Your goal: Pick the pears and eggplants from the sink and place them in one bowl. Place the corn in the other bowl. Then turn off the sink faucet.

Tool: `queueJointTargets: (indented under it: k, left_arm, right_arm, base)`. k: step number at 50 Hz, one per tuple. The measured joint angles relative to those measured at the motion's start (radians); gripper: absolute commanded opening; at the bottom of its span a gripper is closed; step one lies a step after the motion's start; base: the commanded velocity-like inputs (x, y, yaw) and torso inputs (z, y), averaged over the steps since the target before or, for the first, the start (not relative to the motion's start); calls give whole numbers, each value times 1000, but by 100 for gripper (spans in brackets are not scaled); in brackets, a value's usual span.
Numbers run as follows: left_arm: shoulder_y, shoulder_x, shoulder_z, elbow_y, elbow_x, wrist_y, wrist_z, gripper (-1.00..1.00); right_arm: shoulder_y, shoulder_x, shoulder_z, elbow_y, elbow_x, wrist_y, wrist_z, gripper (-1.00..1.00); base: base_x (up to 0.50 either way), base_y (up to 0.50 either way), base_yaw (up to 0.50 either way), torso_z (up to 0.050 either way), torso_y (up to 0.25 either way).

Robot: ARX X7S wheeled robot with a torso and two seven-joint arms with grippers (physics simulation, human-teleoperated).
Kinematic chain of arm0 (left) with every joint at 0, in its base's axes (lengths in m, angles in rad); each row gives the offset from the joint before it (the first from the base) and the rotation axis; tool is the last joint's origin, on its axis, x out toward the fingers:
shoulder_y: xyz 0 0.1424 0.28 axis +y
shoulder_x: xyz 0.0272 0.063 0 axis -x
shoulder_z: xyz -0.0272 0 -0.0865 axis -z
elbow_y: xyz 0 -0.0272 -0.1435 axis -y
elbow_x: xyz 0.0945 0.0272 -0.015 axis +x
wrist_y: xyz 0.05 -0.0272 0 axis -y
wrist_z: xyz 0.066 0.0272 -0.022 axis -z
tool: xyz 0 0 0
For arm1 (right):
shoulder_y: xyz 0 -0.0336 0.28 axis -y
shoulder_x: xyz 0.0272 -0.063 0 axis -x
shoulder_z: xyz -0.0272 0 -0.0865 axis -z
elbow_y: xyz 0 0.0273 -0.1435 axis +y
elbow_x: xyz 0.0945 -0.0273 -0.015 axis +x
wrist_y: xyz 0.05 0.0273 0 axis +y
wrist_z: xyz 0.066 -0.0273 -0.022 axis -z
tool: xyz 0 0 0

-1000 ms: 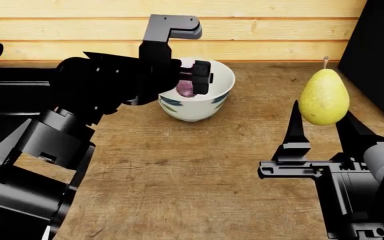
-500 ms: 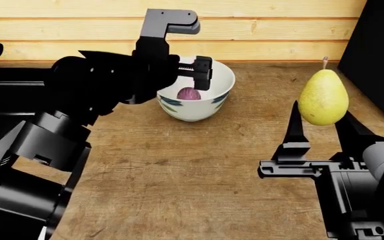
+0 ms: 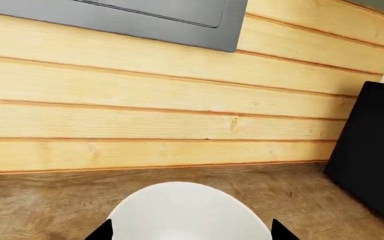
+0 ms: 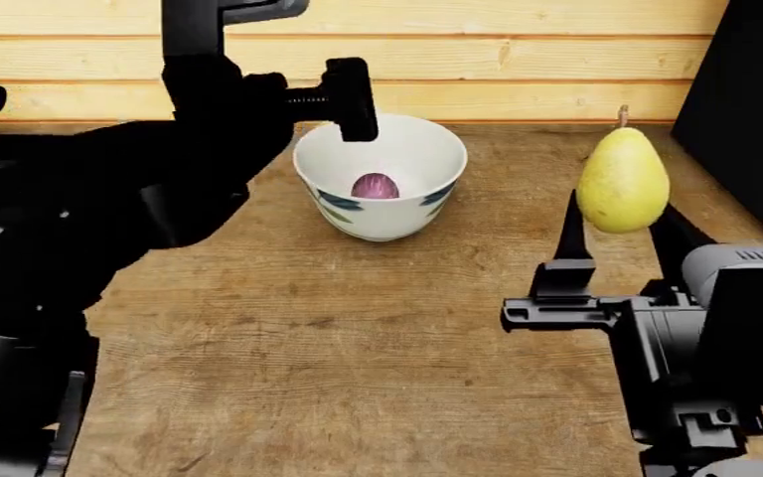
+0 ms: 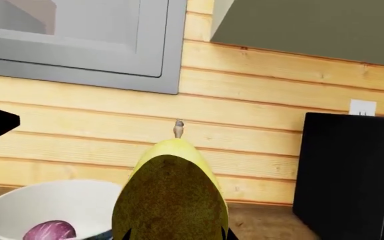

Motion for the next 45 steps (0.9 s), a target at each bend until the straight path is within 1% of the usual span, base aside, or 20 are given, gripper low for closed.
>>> queueJointTargets:
  k: [11,16,21,27,32,40,45]
  left_arm:
    - [258,-133,-144,414,-96,84,-136,100]
    - [360,-183,-213,557,-139,125,-178,100]
    - [471,-222,-280,669,-158,170,-192,100]
    - [608,-247,-353,752,-145,228,-175,100]
    - [693,-257,-395,792,-126,264,-153,100]
    - [776,-272,-443,829,-115,304,-131,100]
    - [804,-278,-466,843,-116,323,-126,100]
  right_arm:
    - [317,-110,36,169,326,202,-33,-100]
    - [453,-177,45,288,414,278,-89,-100]
    - [556,-251,46,425,465,331,-177,-100]
    - [649,-345,30,606,501,389,-297,-100]
    - [722,-437,-1,785,522,448,-398,-100]
    - [810,-578,-55,1039,529,527,-548,-100]
    - [841,-644,-77,1155,543,566,-617,-100]
  base:
    - [0,0,0,1,0]
    - [0,0,0,0,0]
    - [0,0,0,0,0]
    - [0,0,0,0,0]
    - [0,0,0,0,0]
    - [0,0,0,0,0]
    - [0,0,0,0,0]
